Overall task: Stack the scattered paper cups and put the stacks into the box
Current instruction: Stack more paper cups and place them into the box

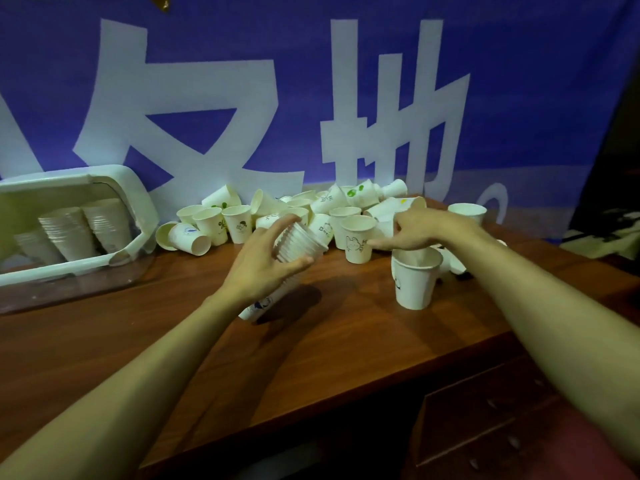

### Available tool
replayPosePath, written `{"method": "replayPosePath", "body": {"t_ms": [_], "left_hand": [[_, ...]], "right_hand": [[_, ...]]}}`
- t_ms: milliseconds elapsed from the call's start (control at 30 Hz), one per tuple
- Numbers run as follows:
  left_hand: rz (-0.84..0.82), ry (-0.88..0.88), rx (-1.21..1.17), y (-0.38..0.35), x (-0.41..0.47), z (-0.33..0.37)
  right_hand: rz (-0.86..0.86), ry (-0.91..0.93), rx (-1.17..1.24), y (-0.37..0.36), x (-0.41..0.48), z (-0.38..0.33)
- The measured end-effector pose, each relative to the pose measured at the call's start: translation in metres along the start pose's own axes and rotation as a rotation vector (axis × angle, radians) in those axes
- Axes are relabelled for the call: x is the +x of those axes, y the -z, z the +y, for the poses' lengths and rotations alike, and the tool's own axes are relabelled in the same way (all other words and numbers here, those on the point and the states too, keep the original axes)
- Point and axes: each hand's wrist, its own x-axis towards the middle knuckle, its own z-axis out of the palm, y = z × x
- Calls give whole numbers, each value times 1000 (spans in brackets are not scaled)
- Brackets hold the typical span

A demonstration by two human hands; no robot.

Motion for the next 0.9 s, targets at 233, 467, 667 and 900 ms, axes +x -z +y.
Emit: {"method": "replayPosePath", "body": {"t_ms": [233, 467, 667, 900], "left_hand": [[-4, -4, 23, -10, 2, 6], [-41, -10, 44, -14, 1, 7], [-58, -13, 51, -19, -1, 12], [5, -27, -103, -7, -4, 15]], "right_hand": [[-154, 93, -45, -3, 0, 2], [-170, 72, 1, -7, 0, 10], [97, 33, 384, -6, -7, 20], [394, 163, 1159, -1, -3, -15]]}}
